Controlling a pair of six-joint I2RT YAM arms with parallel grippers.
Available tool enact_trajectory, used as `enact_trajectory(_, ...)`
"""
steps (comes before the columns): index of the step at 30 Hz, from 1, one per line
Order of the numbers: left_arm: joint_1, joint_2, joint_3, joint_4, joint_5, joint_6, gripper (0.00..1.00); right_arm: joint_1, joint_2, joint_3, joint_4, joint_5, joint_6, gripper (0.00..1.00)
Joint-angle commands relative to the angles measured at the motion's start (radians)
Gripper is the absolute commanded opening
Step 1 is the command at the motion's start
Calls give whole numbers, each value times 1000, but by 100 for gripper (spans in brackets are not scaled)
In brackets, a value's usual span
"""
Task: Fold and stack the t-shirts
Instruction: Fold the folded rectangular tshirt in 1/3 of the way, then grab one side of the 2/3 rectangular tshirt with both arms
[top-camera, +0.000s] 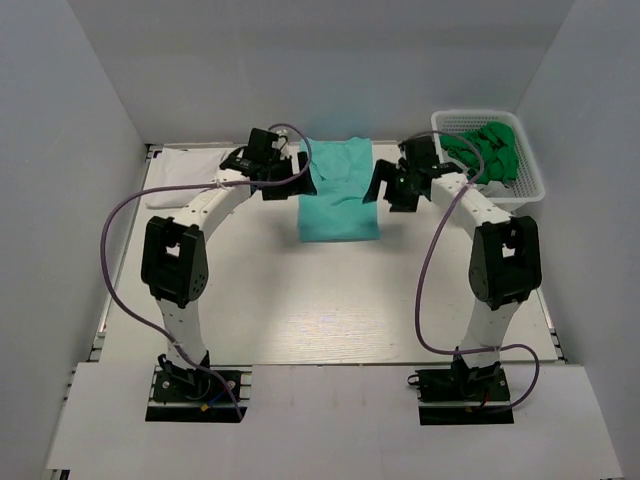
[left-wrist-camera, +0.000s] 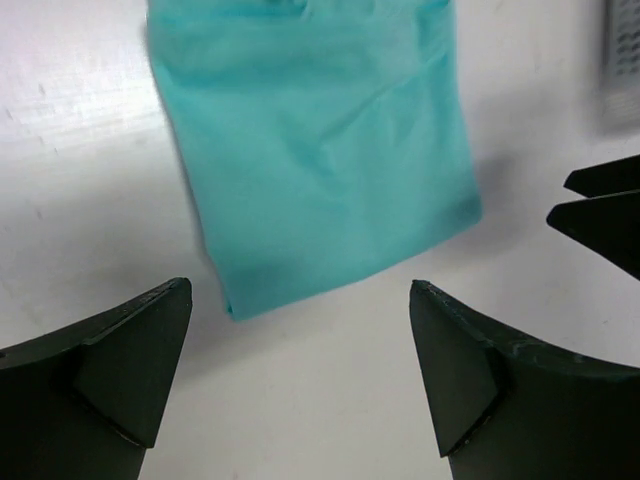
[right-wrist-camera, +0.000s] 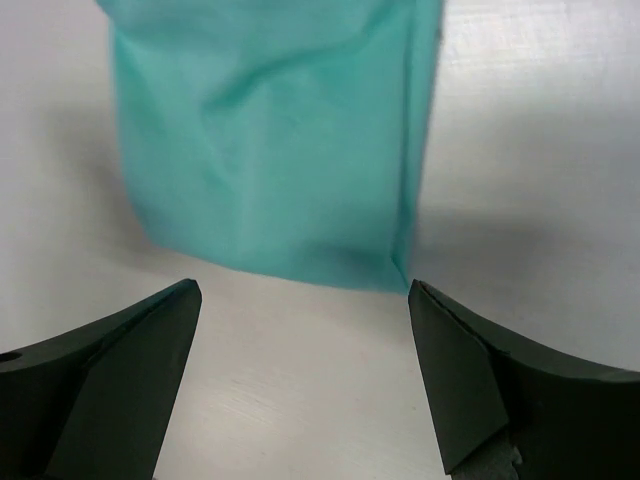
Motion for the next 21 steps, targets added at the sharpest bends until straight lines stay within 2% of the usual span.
enact_trajectory(1,-33,-1,-117,-50,-21,-12,100,10,-14,-121,-23,55,-19,90)
enact_trajectory(6,-66,17,-212,-41,-12,-40,100,17,-10,-205,19,8,4,90)
enact_trajectory(12,-66,29,-306,64,37,-89,100,20,45,-231,51,-11,11,90)
enact_trajectory(14,-66,63,-315,76,46,-89,96,19,61,-242,63,-19,20,90)
enact_trajectory(15,-66,74,-315,85,59,-89,91,19,73,-242,65,-17,23,90)
enact_trajectory(18,-66,106,-325,96,59,-98,83,16,96,-248,88,-20,27,86)
enact_trajectory(21,-66,118,-325,96,47,-98,72,16,116,-241,89,-19,31,78)
